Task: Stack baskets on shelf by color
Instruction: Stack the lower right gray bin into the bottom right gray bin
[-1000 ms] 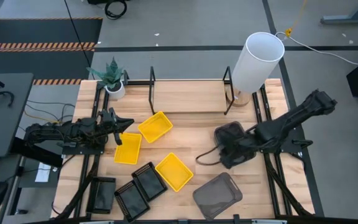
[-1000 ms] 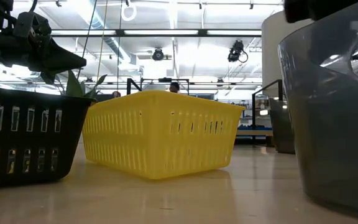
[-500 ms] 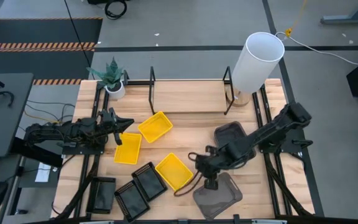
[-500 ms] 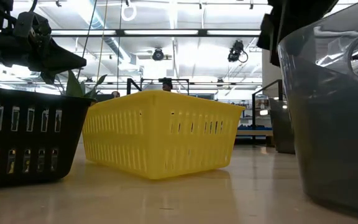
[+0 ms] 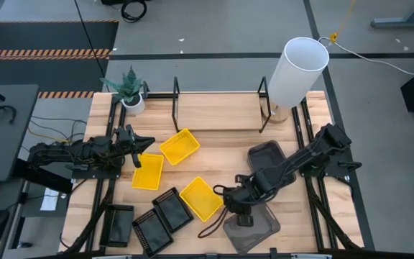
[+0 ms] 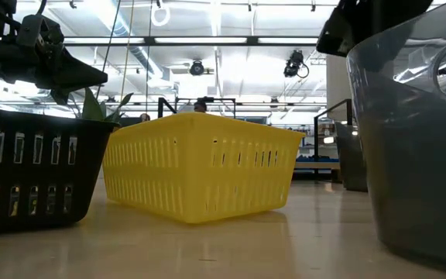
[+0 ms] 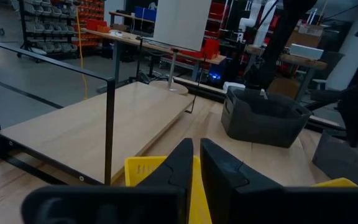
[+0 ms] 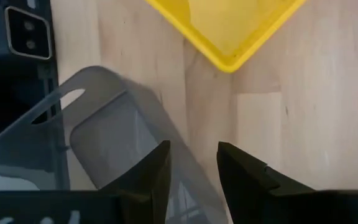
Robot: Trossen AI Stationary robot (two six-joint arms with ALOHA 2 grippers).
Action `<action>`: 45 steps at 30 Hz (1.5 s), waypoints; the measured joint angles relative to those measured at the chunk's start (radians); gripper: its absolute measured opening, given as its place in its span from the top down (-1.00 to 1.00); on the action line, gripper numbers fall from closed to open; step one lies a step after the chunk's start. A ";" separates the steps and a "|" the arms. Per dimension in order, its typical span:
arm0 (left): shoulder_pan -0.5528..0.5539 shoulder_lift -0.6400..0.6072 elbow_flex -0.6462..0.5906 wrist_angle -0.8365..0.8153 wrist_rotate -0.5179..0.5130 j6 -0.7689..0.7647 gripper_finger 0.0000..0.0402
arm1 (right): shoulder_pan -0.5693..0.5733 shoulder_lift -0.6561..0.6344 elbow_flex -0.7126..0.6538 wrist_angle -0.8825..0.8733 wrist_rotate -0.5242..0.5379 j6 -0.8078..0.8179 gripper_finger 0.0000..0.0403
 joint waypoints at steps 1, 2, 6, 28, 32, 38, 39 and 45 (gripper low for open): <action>0.000 0.000 0.000 0.000 0.000 0.000 0.83 | 0.007 0.004 0.000 0.005 0.000 0.001 0.33; 0.000 0.000 0.000 0.000 0.000 0.000 0.83 | 0.015 0.011 0.001 0.011 0.001 0.001 0.33; 0.000 0.000 0.000 0.000 0.000 0.000 0.85 | 0.046 0.046 -0.003 0.014 0.024 -0.011 0.34; 0.000 0.000 0.000 0.000 0.000 0.000 0.84 | 0.058 0.153 -0.005 0.034 0.070 -0.111 0.60; 0.000 0.000 0.000 0.000 0.000 0.000 0.81 | 0.049 0.163 -0.005 0.041 0.011 -0.113 0.85; 0.000 0.000 0.000 -0.001 0.000 0.000 0.82 | 0.033 0.163 -0.005 0.042 -0.022 -0.055 0.93; 0.000 0.000 0.000 -0.001 0.000 0.000 0.83 | 0.031 0.161 -0.005 0.038 -0.022 -0.050 0.94; 0.000 0.000 0.000 -0.001 0.000 0.000 0.85 | 0.020 0.137 -0.005 -0.049 -0.026 -0.002 0.97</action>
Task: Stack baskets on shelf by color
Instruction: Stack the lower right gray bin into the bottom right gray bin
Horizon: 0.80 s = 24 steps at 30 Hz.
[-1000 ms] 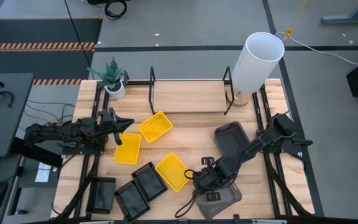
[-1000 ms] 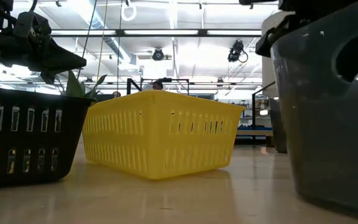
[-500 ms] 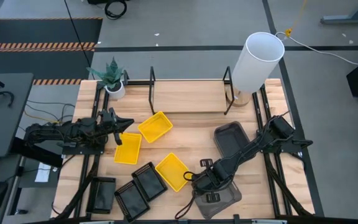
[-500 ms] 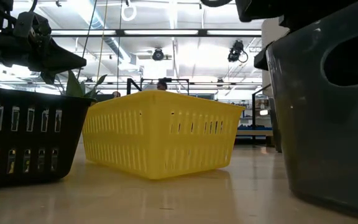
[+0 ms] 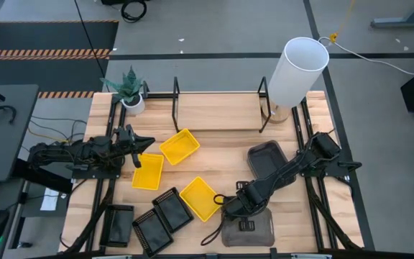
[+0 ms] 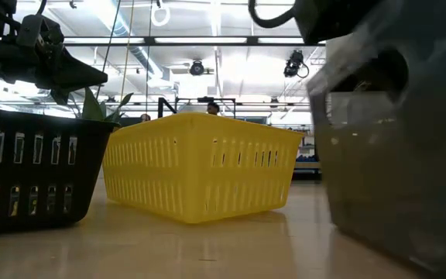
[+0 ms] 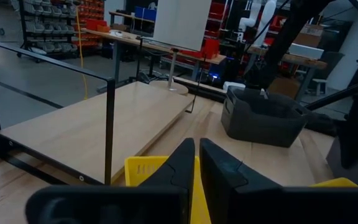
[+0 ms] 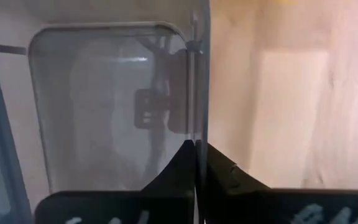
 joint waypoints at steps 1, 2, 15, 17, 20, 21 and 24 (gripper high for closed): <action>0.000 0.000 0.000 0.000 0.000 0.000 0.85 | -0.003 -0.008 0.000 -0.014 0.000 0.020 0.97; 0.000 0.000 0.000 0.000 0.000 0.000 0.84 | -0.007 -0.017 0.000 -0.027 0.000 0.043 0.97; 0.000 0.000 0.000 0.000 0.000 0.000 0.84 | -0.061 -0.286 0.000 -0.201 0.139 0.305 0.97; 0.000 0.000 0.000 0.001 0.000 0.000 0.85 | -0.072 -0.335 0.000 -0.255 0.166 0.348 0.97; 0.000 0.000 0.000 0.001 0.000 0.000 0.85 | -0.090 -0.407 0.000 -0.335 0.197 0.398 0.97; 0.000 0.000 0.000 0.001 0.000 0.000 0.84 | -0.095 -0.428 0.000 -0.361 0.211 0.407 0.97; 0.000 0.000 0.000 0.001 0.000 0.000 0.82 | -0.119 -0.490 0.000 -0.451 0.277 0.464 0.97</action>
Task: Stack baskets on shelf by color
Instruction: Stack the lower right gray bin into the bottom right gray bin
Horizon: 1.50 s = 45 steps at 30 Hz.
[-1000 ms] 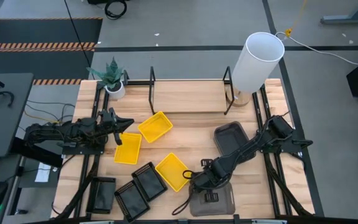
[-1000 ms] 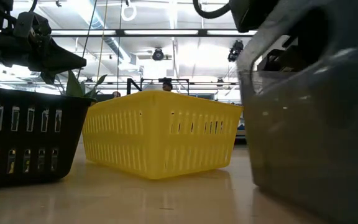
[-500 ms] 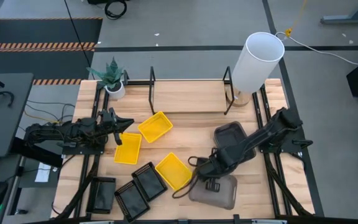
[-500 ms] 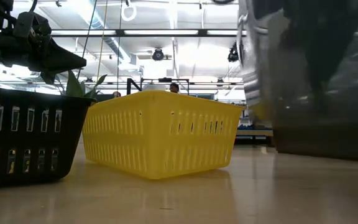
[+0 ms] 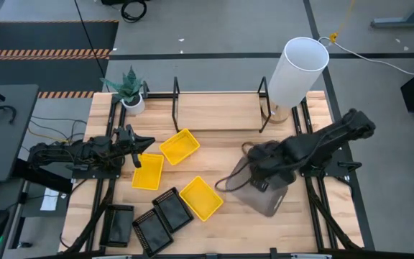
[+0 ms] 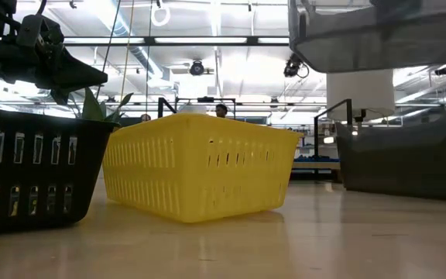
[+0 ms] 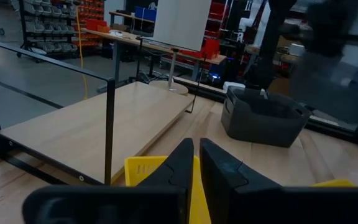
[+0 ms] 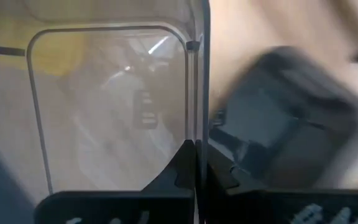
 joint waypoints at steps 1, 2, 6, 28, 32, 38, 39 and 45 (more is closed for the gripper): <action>0.000 0.000 0.000 0.000 0.000 0.000 0.82 | -0.010 -0.018 0.000 -0.032 0.021 0.032 0.97; 0.000 0.000 0.000 0.000 0.000 0.000 0.81 | -0.020 -0.034 0.000 -0.073 0.044 0.068 0.97; 0.000 0.000 0.000 0.000 0.000 0.000 0.82 | -0.049 -0.087 0.000 -0.209 0.085 0.189 0.97; 0.000 0.000 0.000 0.000 0.000 0.000 0.84 | -0.094 -0.355 -0.483 -0.042 -0.065 0.391 0.97; 0.000 0.000 0.000 0.000 0.000 0.000 0.85 | -0.106 -0.356 -0.563 0.034 -0.103 0.389 0.91; 0.000 0.000 0.000 0.000 0.000 0.000 0.81 | -0.161 -0.339 -0.665 0.188 -0.145 0.340 0.67; 0.000 0.000 0.000 0.000 0.000 0.000 0.81 | -0.173 -0.338 -0.669 0.197 -0.146 0.326 0.63; 0.000 -0.001 0.000 0.000 0.000 0.000 0.83 | -0.252 -0.284 -0.636 0.255 -0.063 0.256 0.40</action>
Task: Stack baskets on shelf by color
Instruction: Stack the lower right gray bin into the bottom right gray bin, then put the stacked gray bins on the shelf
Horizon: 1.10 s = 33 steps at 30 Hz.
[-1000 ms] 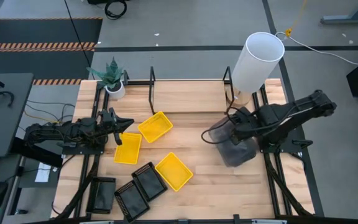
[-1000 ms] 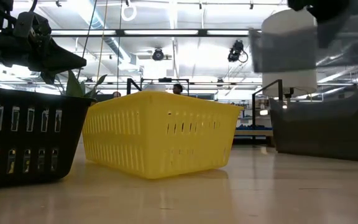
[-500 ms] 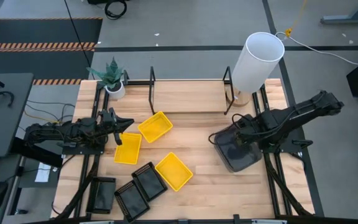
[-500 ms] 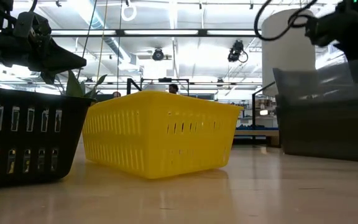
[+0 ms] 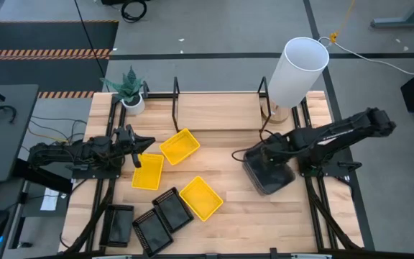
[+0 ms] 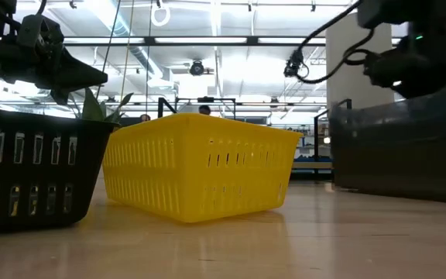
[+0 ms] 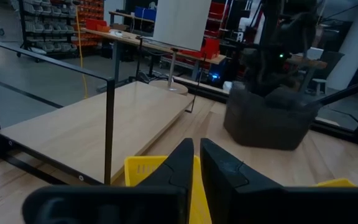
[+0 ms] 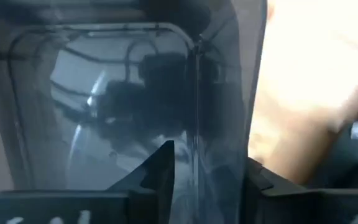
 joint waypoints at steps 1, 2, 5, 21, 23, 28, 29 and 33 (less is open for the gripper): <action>0.000 0.000 0.000 0.001 0.000 -0.001 0.84 | -0.011 0.007 0.011 0.014 0.019 -0.015 0.38; 0.000 0.000 0.000 0.000 0.000 -0.001 0.84 | -0.023 0.014 0.022 0.032 0.036 -0.033 0.36; 0.000 0.000 0.000 0.000 0.000 -0.001 0.85 | -0.063 0.027 0.041 0.125 0.077 -0.091 0.35; 0.000 0.000 0.000 0.000 0.000 0.000 0.84 | -0.183 0.030 0.230 -0.084 0.009 -0.260 0.08; 0.000 0.000 0.000 0.000 0.000 0.000 0.85 | -0.183 0.030 0.273 -0.148 -0.034 -0.275 0.03; 0.000 0.000 0.000 0.000 0.000 0.000 0.83 | -0.121 0.029 0.340 -0.112 -0.074 -0.464 0.00; 0.000 0.000 0.000 0.000 0.000 0.000 0.82 | -0.099 0.030 0.337 -0.080 -0.071 -0.513 0.01; 0.000 0.000 0.000 0.000 0.000 0.000 0.81 | -0.003 0.037 0.296 0.033 -0.060 -0.713 0.03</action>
